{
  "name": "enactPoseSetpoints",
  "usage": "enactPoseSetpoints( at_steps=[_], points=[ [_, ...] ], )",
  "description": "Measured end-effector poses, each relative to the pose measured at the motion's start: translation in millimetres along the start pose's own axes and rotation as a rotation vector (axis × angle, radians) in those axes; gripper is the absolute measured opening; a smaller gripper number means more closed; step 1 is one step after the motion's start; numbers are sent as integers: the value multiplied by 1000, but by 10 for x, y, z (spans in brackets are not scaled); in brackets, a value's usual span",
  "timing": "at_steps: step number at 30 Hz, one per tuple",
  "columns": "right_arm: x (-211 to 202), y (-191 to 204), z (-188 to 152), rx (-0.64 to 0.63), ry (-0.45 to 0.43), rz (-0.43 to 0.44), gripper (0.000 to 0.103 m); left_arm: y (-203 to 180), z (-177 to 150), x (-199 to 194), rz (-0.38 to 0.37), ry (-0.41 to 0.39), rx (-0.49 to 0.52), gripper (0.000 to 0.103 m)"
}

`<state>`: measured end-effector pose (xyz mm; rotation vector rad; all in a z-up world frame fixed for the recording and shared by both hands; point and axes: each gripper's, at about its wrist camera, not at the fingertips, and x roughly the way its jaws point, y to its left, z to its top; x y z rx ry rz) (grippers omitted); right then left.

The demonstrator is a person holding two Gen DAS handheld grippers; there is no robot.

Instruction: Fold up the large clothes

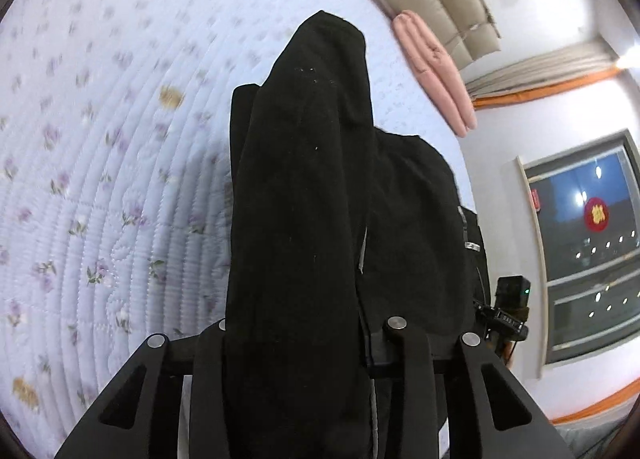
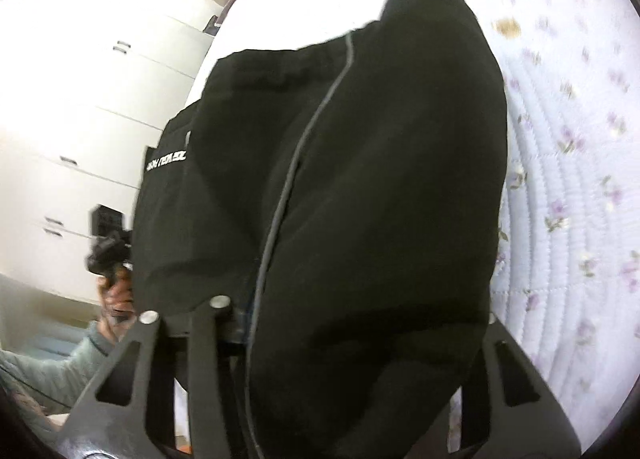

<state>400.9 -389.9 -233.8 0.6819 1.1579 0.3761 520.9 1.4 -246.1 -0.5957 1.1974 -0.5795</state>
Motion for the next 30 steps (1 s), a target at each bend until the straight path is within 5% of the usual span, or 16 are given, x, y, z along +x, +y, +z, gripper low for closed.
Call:
enactPoseSetpoints(
  at_steps=[15, 23, 30],
  points=[
    [-1007, 1122, -534, -177, -146, -4, 31, -1042, -546, -1308, -79, -147, 189, 32],
    [-1470, 1622, -1166, -246, -186, -12, 31, -1332, -1458, -2117, -100, -233, 286, 32],
    [-1478, 1844, -1833, -202, -149, -39, 31, -1164, -2277, -2485, -112, -230, 201, 32]
  ],
)
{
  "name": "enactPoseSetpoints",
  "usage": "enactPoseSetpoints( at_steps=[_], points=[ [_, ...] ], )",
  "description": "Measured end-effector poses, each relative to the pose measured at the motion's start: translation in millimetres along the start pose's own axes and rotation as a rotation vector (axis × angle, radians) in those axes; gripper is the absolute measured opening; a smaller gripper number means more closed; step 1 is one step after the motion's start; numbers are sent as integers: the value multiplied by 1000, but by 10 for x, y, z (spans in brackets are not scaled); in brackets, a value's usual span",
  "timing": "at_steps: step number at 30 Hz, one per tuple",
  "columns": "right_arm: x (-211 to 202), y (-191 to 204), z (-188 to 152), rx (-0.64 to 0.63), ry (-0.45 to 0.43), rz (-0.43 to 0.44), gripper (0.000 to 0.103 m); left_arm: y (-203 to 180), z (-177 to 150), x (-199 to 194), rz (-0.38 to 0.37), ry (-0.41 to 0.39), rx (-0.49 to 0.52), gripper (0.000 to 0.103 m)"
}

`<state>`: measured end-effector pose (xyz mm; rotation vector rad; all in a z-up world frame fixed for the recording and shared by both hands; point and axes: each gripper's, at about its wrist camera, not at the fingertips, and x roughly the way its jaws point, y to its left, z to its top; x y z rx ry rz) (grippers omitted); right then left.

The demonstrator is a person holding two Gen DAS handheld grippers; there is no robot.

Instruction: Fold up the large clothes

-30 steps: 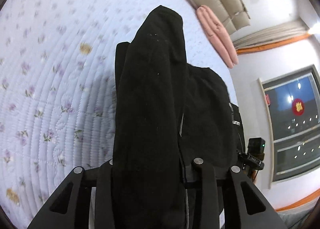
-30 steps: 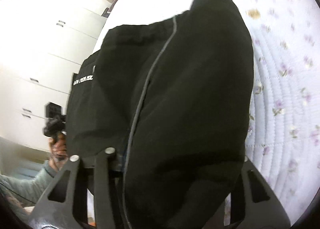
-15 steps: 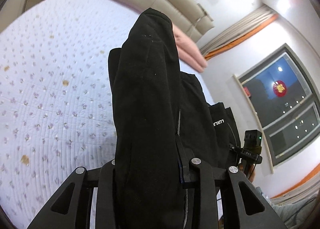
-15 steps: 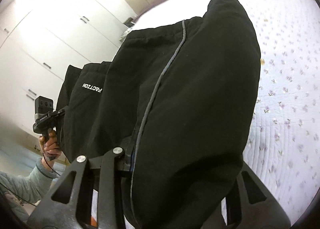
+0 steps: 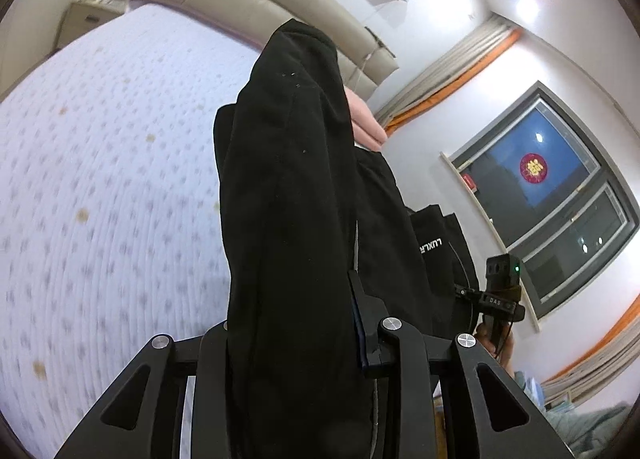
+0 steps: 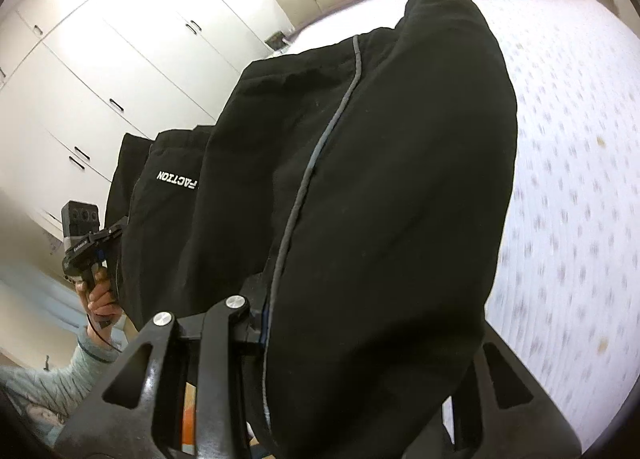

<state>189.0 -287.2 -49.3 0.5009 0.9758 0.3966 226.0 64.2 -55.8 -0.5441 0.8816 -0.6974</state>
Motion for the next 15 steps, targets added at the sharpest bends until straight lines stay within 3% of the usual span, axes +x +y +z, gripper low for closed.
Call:
enactPoseSetpoints(
  at_steps=[4, 10, 12, 14, 15],
  points=[
    [50, 64, -335, 45, 34, -5, 31, 132, -431, -144, 2, 22, -64, 32],
    [326, -183, -736, 100, 109, -19, 31, 643, -940, 122, 41, 70, -145, 32],
    [628, -206, -788, 110, 142, -46, 32, 822, -1138, 272, 50, 88, -188, 32],
    [891, -452, -910, 148, 176, -85, 36, 1227, -1309, 415, 95, 95, -260, 36],
    [976, -611, -963, 198, 178, -74, 42, 1499, -1397, 464, 62, 94, -334, 39]
  ],
)
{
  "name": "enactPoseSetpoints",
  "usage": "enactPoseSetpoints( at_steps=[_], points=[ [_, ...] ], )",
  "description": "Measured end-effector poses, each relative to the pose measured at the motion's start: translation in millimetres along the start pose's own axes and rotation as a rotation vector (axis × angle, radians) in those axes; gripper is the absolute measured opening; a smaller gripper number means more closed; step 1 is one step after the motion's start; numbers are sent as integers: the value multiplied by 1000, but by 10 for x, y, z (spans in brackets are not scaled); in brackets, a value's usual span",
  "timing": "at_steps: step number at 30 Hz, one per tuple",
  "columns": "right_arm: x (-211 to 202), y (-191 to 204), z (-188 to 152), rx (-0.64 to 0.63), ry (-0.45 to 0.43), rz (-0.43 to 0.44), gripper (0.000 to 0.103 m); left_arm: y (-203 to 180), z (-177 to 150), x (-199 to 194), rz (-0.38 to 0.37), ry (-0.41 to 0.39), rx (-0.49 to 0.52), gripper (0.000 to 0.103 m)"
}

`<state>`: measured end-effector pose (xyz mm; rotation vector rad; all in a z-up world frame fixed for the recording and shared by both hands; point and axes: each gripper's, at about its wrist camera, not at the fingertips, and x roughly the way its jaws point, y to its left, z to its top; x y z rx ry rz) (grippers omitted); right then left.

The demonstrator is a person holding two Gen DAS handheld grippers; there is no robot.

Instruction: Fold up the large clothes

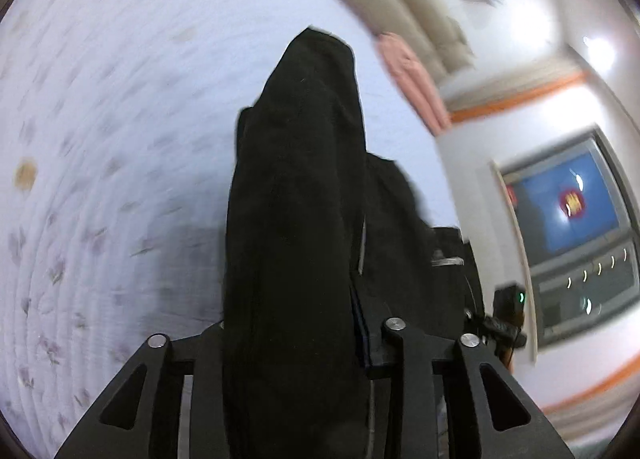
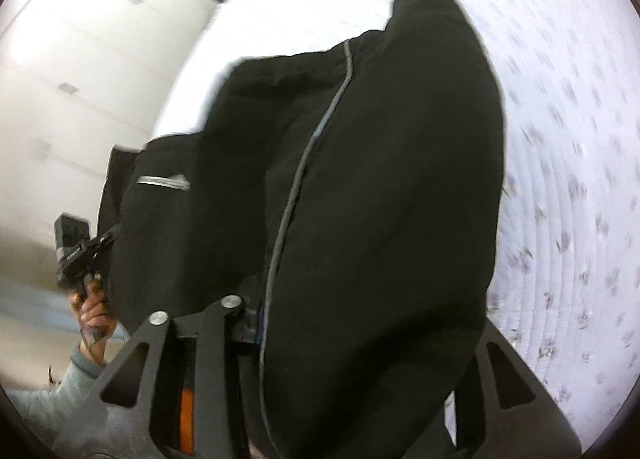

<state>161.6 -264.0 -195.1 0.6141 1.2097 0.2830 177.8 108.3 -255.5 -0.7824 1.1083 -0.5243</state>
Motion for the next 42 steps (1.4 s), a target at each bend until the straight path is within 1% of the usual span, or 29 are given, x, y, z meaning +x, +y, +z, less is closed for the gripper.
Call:
enactPoseSetpoints(
  at_steps=[1, 2, 3, 4, 5, 7, 9, 11, 13, 14, 15, 16, 17, 18, 19, 20, 21, 22, 24, 26, 27, 29, 30, 31, 33, 34, 35, 37, 42],
  points=[
    [44, -135, -11, 43, 2, 45, 48, 234, 1, 52, -56, 8, -77, 40],
    [97, -349, -23, 124, -9, 127, 50, 482, -19, 92, -138, 8, -162, 40],
    [126, -490, -34, 183, -18, 187, 51, 618, -33, 103, -197, 1, -202, 41],
    [140, -566, -37, 213, -23, 221, 51, 659, -33, 94, -211, -5, -204, 42],
    [148, -600, -35, 229, -26, 237, 52, 650, -27, 76, -201, -8, -191, 43],
    [97, -684, -51, 227, -27, 228, 53, 559, 14, -3, -141, -4, -134, 45],
    [60, -591, 15, 203, -33, 186, 54, 497, 76, -131, -82, -5, -91, 46],
    [-25, -479, 32, 177, -40, 116, 58, 446, 128, -313, -1, -16, -57, 46],
    [-175, -375, 48, 132, -35, -10, 68, 287, 163, -531, 115, -37, 0, 46],
    [-322, -472, -106, 88, -22, -84, 69, 175, 161, -612, 171, -49, 37, 46],
    [-380, -288, -80, 21, -23, -176, 69, 39, 153, -679, 233, -63, 78, 46],
    [-450, -86, -68, -55, -37, -285, 69, -154, 134, -747, 316, -79, 137, 46],
    [-511, 92, -62, -116, -48, -375, 69, -213, 125, -770, 346, -88, 166, 46],
    [-572, 246, -58, -153, -63, -437, 69, -394, 78, -811, 378, -105, 207, 46],
    [-625, 389, -56, -177, -81, -467, 69, -568, 27, -836, 388, -122, 240, 46],
    [-671, 488, -40, -189, -94, -472, 69, -680, 43, -852, 388, -136, 262, 47],
    [-708, 673, -48, -205, -116, -462, 69, -804, -32, -844, 395, -144, 292, 47],
    [-783, 668, -103, -215, -129, -454, 69, -987, -110, -802, 416, -146, 329, 47],
    [-763, 892, -184, -241, -147, -442, 69, -1281, -299, -663, 410, -145, 391, 49],
    [-601, 1153, -258, -258, -142, -404, 69, -1448, -483, -519, 401, -112, 423, 49],
    [-639, 1073, -413, -264, -138, -393, 69, -1523, -573, -412, 405, -93, 441, 49],
    [-519, 1120, -534, -273, -129, -400, 69, -1621, -737, -140, 443, -51, 479, 49],
    [-408, 1165, -559, -269, -123, -413, 69, -1637, -803, 10, 463, -23, 487, 49],
    [-342, 980, -659, -254, -116, -415, 69, -1641, -849, 171, 477, 1, 491, 49],
    [-194, 905, -668, -217, -93, -423, 68, -1595, -927, 359, 510, 33, 504, 49],
    [-104, 861, -675, -200, -85, -461, 69, -1530, -963, 496, 562, 60, 507, 49],
    [-3, 809, -689, -194, -68, -507, 69, -1461, -973, 573, 582, 70, 505, 49],
    [192, 691, -725, -186, -30, -537, 69, -1404, -987, 632, 587, 81, 486, 49],
    [248, 640, -698, -166, -44, -552, 69, -1275, -931, 602, 539, 80, 420, 49]
  ],
)
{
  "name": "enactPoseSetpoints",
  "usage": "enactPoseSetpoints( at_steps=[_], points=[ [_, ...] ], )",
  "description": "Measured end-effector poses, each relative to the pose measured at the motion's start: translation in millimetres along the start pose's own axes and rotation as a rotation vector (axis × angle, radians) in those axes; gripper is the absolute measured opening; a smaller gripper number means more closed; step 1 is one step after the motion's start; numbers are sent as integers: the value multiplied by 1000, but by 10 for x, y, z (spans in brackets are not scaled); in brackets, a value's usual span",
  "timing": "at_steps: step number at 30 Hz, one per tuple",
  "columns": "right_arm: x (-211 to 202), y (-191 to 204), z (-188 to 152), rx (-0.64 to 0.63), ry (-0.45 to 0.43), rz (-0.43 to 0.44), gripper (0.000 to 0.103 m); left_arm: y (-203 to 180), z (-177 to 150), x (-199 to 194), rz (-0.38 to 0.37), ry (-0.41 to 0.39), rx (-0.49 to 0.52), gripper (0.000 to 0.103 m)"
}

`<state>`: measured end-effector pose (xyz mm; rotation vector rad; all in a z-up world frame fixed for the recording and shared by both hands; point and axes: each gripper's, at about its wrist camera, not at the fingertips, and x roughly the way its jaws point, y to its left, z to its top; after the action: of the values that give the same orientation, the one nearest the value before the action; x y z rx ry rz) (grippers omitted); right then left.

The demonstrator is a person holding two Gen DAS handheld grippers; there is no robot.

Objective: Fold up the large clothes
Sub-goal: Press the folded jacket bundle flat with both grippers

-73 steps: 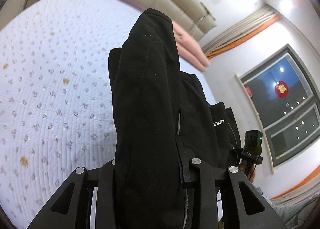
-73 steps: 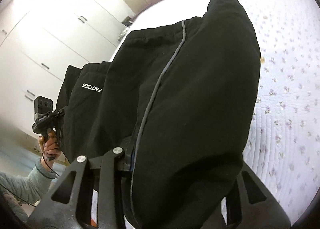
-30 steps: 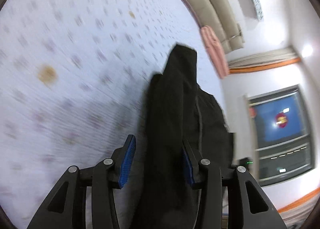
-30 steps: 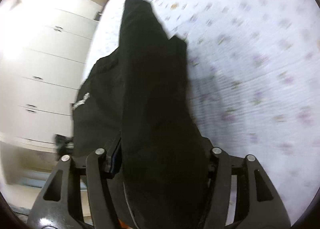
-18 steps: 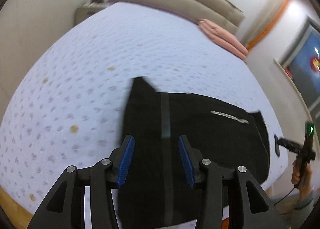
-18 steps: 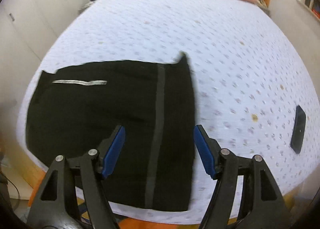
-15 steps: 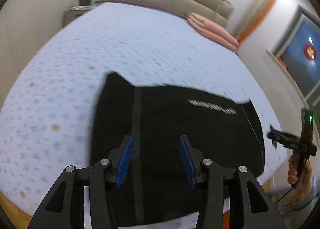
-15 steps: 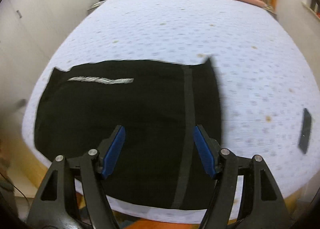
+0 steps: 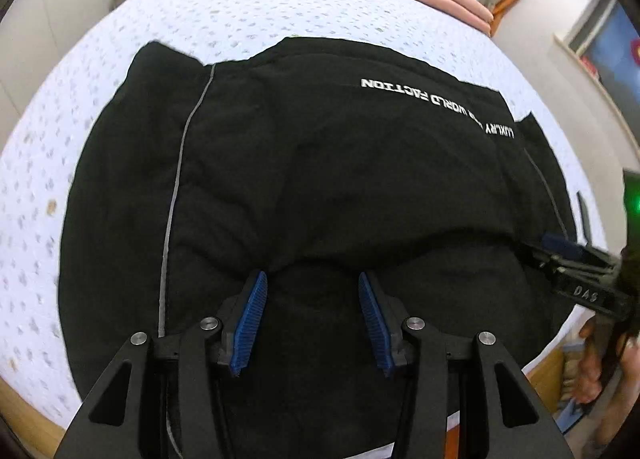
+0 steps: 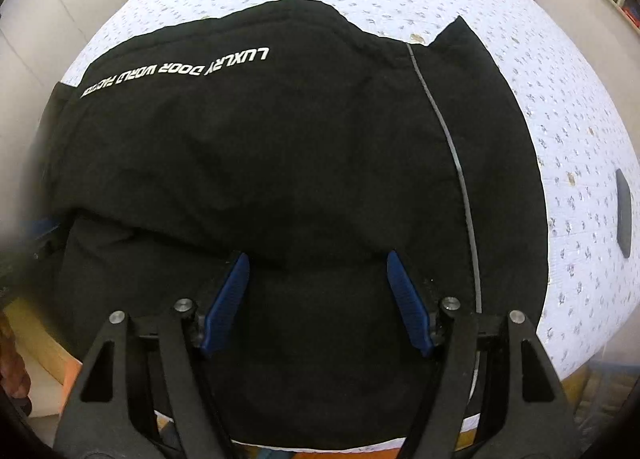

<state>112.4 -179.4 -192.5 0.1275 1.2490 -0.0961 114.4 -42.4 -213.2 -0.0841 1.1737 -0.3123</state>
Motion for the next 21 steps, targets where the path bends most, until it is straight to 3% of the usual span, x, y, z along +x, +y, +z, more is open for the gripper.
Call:
enactPoseSetpoints(
  at_steps=[5, 12, 17, 21],
  points=[
    [1, -42, 3, 12, 3, 2, 69, -69, -89, -136, 33, -21, 15, 49],
    [-156, -91, -94, 48, 21, 11, 74, 54, -233, -494, 36, -21, -64, 50],
    [-418, -152, -277, 104, 11, 62, 74, 45, -340, -930, 35, -68, -78, 50],
    [-748, -190, -380, 156, -29, 71, 77, -185, -420, -1388, 46, -130, -38, 50]
  ],
)
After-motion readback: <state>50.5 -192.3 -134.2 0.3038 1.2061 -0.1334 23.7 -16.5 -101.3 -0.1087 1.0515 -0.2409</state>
